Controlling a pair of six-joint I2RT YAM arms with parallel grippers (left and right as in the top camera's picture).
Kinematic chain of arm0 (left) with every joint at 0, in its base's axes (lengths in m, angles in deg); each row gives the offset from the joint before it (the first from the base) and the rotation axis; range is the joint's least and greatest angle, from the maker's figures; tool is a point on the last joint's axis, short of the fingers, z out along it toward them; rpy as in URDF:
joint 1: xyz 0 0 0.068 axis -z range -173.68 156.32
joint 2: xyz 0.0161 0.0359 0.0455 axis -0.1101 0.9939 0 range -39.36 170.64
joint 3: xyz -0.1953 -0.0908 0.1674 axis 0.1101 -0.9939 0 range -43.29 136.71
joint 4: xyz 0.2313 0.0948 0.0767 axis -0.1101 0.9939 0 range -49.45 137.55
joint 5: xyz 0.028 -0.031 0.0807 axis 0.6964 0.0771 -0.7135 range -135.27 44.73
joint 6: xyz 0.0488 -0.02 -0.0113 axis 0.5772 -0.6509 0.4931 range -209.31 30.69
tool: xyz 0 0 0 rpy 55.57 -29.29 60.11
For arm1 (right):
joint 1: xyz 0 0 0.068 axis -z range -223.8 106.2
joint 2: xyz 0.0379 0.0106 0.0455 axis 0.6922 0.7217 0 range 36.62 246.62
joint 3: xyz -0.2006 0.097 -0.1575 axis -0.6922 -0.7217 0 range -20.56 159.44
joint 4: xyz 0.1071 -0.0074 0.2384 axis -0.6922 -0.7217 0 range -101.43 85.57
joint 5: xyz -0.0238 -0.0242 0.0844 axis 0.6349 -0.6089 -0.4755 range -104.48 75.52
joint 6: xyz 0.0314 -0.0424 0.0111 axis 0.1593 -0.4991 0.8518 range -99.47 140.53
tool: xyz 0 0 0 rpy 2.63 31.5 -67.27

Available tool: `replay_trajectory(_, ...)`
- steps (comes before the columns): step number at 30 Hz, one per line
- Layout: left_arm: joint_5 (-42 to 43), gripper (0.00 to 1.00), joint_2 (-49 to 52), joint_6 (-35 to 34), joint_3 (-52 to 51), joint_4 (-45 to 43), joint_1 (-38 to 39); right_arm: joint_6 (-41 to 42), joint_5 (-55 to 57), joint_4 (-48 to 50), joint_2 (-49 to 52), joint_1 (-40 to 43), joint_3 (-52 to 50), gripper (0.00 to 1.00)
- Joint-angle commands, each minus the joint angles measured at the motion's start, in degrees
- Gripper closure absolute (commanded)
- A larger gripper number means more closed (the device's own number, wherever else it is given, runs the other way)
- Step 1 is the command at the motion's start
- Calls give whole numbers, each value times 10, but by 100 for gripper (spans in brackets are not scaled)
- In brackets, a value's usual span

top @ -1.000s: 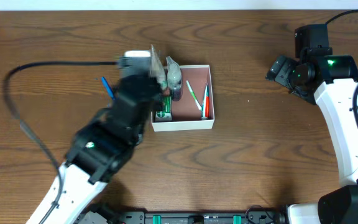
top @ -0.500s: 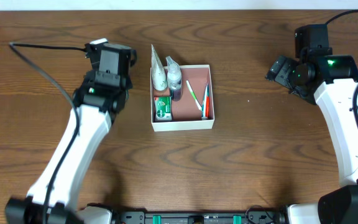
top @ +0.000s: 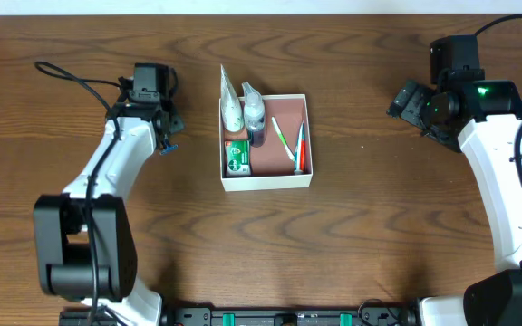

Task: Pack container
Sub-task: 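Lower the left gripper onto the blue razor handle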

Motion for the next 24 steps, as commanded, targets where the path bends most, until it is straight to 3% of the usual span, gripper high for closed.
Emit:
replay_trajectory(1,14,57,14,-7,1,-3,-3,0,2,0,-12,4,8,1)
replay_trajectory(24,14,57,85,-7,1,-14,-3,0,2,0,-12,4,8,1)
